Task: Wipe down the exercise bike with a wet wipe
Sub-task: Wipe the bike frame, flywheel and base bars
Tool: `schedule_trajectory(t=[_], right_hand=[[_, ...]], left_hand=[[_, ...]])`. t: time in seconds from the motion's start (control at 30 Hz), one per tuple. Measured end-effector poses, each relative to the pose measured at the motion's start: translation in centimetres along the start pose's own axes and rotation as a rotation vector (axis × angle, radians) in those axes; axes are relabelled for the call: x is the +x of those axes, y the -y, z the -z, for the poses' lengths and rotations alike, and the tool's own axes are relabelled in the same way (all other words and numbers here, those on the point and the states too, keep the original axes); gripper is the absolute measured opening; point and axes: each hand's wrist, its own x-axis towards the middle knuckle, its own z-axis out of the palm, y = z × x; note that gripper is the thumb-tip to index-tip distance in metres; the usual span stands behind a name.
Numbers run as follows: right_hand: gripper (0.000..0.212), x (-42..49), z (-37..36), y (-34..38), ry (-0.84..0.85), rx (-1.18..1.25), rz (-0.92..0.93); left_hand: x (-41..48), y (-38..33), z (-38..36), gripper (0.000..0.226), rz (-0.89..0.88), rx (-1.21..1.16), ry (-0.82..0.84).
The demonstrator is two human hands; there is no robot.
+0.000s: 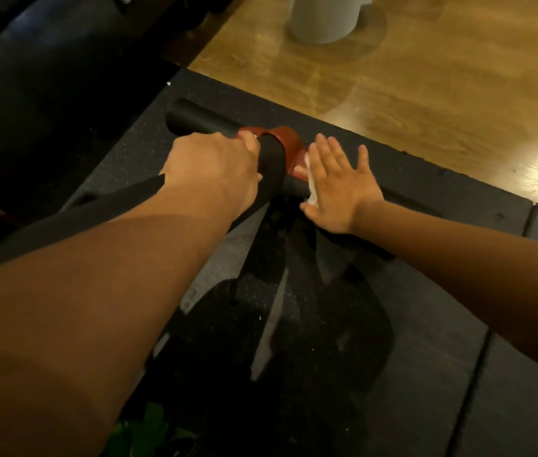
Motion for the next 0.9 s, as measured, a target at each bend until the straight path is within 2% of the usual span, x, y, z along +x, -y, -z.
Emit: schedule_trajectory(t=[0.1,0.27,0.33,0.4,0.47,0.5,0.57,0.63,0.7,0.83,0.9], right_hand=[[0.125,2.3,1.0,0.3,0.042,0.167,-0.198],[0.148,5.2,2.9,3.0,0.179,0.197,-0.245],[0.152,4.9,3.2,2.5,0.217,0.311,-0.234],[0.144,4.1,3.8,1.1,0.167,0.509,-0.197],[0.118,2.7,3.7,-0.5,-0.018,0.603,-0.083],[0.100,2.1,3.3,-1.0,-0.102,0.598,-0.007],[0.075,1.1,2.1,-1.2,-0.145,0.459,0.098],[0.068,1.0,1.0,-1.0,-0.125,0.348,0.066],[0.061,2.0,1.5,-0.3,-0.083,0.367,-0.031],[0.049,5.1,4.5,1.1,0.178,0.441,-0.179],[0.059,5.4,4.7,2.2,0.240,0.439,-0.254]], left_hand=[[0.0,-0.1,0.0,0.063,-0.004,0.000,0.000],[0.1,-0.1,0.0,0.063,0.012,-0.003,0.002],[0.1,-0.2,-0.2,0.063,-0.002,-0.002,-0.007],[0.3,0.0,-0.4,0.063,-0.003,-0.010,-0.015],[0.4,0.0,-0.5,0.064,-0.003,-0.033,-0.017],[0.5,0.1,-0.6,0.064,0.002,-0.038,-0.017],[0.5,0.1,-0.6,0.064,0.006,-0.041,-0.007],[0.4,0.0,-0.6,0.063,0.003,-0.032,-0.009],[0.4,-0.1,-0.6,0.063,0.000,-0.023,-0.017],[0.4,-0.1,-0.5,0.062,-0.005,-0.007,-0.010],[0.3,-0.1,-0.5,0.062,-0.009,-0.011,-0.013]])
